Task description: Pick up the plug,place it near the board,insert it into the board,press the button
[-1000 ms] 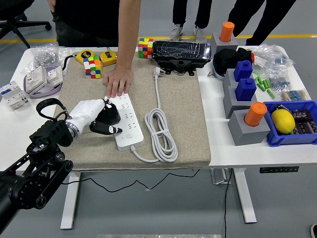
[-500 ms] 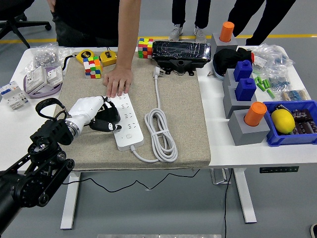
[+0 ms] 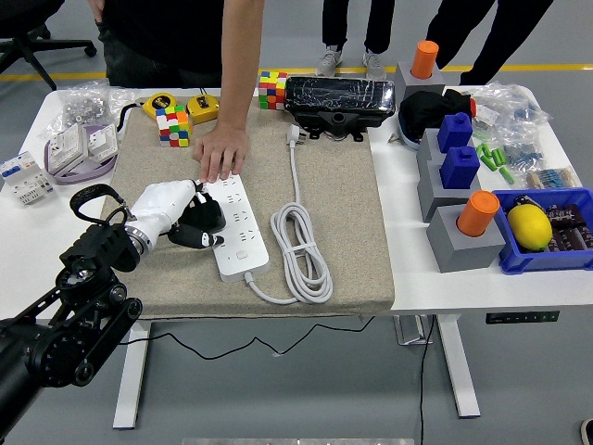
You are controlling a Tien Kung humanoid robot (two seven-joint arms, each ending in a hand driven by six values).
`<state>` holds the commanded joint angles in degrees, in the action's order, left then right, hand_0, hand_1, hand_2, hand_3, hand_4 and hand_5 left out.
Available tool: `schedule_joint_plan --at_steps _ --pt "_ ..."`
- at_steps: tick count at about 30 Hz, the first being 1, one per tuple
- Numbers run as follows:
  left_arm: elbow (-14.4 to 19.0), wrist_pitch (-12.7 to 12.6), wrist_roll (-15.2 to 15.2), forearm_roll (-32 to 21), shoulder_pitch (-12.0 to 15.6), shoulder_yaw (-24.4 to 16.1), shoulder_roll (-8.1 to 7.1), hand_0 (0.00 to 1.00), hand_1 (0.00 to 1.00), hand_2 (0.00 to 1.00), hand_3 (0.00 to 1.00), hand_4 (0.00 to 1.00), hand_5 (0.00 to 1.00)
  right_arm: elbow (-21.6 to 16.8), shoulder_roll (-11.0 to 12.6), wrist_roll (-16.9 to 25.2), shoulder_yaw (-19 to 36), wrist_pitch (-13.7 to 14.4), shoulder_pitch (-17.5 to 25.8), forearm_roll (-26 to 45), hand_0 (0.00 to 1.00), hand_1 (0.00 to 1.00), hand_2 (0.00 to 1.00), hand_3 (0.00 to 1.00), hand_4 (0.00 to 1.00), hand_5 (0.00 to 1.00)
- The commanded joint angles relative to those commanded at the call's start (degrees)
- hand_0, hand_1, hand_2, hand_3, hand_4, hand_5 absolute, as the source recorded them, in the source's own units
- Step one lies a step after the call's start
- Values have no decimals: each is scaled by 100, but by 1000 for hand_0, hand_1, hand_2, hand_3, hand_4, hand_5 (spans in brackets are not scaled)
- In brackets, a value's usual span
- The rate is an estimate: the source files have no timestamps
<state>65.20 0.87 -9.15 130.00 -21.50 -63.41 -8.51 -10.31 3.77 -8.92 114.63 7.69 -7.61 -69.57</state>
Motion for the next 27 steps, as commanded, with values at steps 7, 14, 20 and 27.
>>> schedule_joint_plan --at_steps 7,14,20,27 --pt "-22 -25 -24 0 -25 16 19 297 329 456 524 882 2 0 7 -11 -13 4 6 4 789 693 712 762 998 998" --pt "-49 -65 -39 0 -44 57 42 287 294 441 520 896 2 0 4 -13 -40 6 22 15 789 693 712 762 998 998" --pt "-111 -285 6 0 -38 55 56 274 261 437 518 882 2 0 3 -22 -54 10 39 9 789 693 712 762 998 998" --pt "-121 -271 12 0 -74 53 44 262 156 244 391 716 17 0 8 -20 -69 16 21 33 789 693 712 762 998 998"
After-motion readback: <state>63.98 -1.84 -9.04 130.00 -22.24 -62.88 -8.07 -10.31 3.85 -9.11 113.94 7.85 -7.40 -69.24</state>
